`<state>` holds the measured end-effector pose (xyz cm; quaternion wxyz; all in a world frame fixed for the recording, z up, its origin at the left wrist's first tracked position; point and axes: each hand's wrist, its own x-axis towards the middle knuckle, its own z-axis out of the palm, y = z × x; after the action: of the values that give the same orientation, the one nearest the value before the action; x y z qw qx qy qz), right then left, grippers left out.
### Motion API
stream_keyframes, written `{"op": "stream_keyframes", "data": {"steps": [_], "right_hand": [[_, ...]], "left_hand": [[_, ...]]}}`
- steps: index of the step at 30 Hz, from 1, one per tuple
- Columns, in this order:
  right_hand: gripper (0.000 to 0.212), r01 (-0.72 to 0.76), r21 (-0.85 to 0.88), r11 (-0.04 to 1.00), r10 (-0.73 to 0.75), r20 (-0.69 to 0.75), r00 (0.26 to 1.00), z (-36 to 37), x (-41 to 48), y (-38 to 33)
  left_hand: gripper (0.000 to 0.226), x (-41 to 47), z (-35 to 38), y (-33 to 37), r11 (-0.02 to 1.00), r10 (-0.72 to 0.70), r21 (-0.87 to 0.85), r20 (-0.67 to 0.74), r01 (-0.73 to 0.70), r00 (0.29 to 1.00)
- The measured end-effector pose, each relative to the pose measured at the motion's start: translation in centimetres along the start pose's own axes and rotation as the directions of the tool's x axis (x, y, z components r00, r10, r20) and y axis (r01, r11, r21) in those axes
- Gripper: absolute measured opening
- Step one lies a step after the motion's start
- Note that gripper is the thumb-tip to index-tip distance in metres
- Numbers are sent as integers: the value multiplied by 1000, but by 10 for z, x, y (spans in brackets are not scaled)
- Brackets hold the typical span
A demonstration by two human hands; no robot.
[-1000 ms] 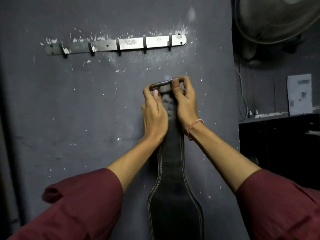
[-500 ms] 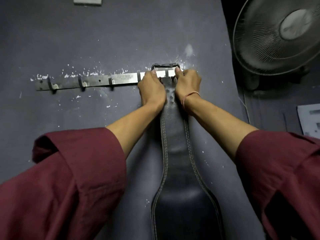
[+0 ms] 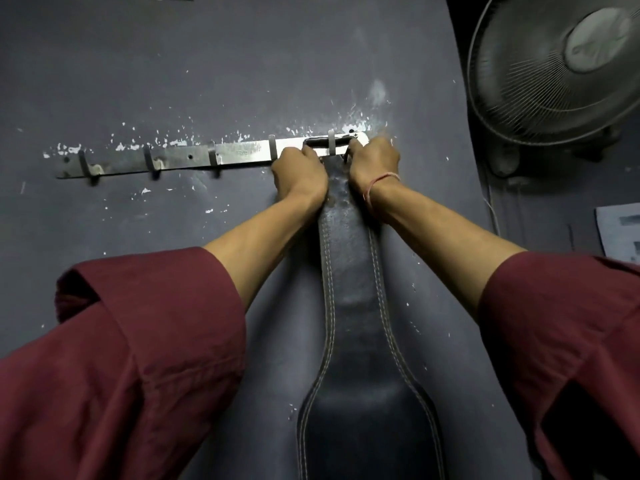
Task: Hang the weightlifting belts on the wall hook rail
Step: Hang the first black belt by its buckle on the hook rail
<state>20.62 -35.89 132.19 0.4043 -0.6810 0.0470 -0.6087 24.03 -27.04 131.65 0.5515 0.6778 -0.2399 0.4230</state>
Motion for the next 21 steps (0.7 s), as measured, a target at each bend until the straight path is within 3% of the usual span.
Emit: {"op": "stream_keyframes", "data": {"steps": [3, 6, 10, 12, 14, 17, 19, 21], "right_hand": [[47, 67, -49, 997, -67, -12, 998, 1, -16, 14], [34, 147, -42, 988, -150, -74, 986, -1, -35, 26], [26, 264, -42, 964, -266, -55, 962, -3, -74, 57], [22, 241, 8, 970, -241, -29, 970, -5, -94, 67], [31, 200, 8, 980, -201, 30, 979, -8, -115, 69], [48, 153, -149, 977, -145, 62, 988, -16, -150, 67], [49, 156, -266, 951, -154, 28, 988, -26, -180, 65], [48, 176, -276, 945, -168, 55, 984, -35, -216, 64]], "left_hand": [[52, -13, 6, -15, 996, 83, 18, -22, -82, 996], [45, -31, 3, -25, 988, 151, 15, -13, -151, 988], [31, -69, -6, -52, 969, 247, -15, 37, -246, 968], [26, -90, -10, -72, 954, 298, -33, 40, -297, 954], [22, -112, -17, -90, 950, 313, -44, 62, -310, 948], [22, -143, -36, -106, 958, 284, -57, 92, -280, 954], [23, -164, -55, -112, 965, 260, -51, 101, -256, 960], [23, -186, -78, -119, 974, 224, -54, 111, -220, 968]]}}
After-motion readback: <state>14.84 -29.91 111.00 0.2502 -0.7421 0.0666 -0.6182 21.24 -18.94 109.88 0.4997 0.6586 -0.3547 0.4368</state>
